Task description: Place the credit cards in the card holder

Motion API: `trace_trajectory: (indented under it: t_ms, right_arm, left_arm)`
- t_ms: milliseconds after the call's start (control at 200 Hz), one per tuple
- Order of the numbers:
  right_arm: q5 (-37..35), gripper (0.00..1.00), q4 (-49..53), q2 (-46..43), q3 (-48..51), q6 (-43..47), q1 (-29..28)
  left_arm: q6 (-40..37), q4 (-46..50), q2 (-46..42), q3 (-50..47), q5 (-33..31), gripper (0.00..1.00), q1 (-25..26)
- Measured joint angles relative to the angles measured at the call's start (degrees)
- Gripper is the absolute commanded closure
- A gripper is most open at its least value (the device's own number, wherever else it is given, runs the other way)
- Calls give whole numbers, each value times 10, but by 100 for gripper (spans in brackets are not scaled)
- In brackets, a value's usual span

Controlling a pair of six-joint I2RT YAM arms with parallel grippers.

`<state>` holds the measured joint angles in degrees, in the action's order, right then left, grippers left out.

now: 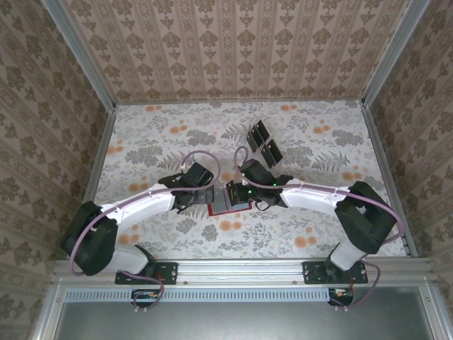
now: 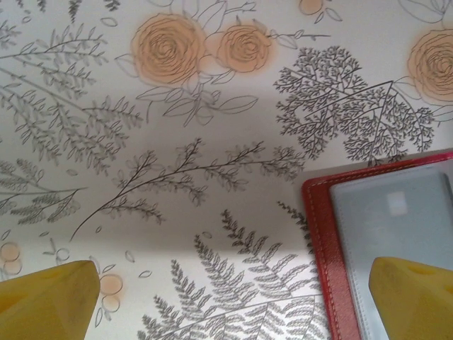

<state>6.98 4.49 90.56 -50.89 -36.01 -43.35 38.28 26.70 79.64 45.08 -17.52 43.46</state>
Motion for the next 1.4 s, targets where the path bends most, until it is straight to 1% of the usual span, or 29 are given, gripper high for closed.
trace_trajectory:
  t_ms: [170,410,545,805,1105,1400]
  right_arm:
    - [6,100,-34,-40,40,-35,24]
    - [9,100,-103,-44,114,-83,40]
    - [20,100,-153,-44,139,-99,41]
    - [48,100,-237,-39,150,-112,41]
    - [72,100,-301,-5,155,-124,41]
    - [84,100,-361,16,175,-126,41]
  left_arm:
    - [-11,-25,24,1,7,0,5]
    - [-9,-47,35,1,10,0,27]
    - [3,-60,35,-10,10,0,38]
    - [35,-71,42,-42,8,0,42]
    - [64,-70,47,-53,-9,0,42]
    - [72,-71,46,-57,-19,0,42]
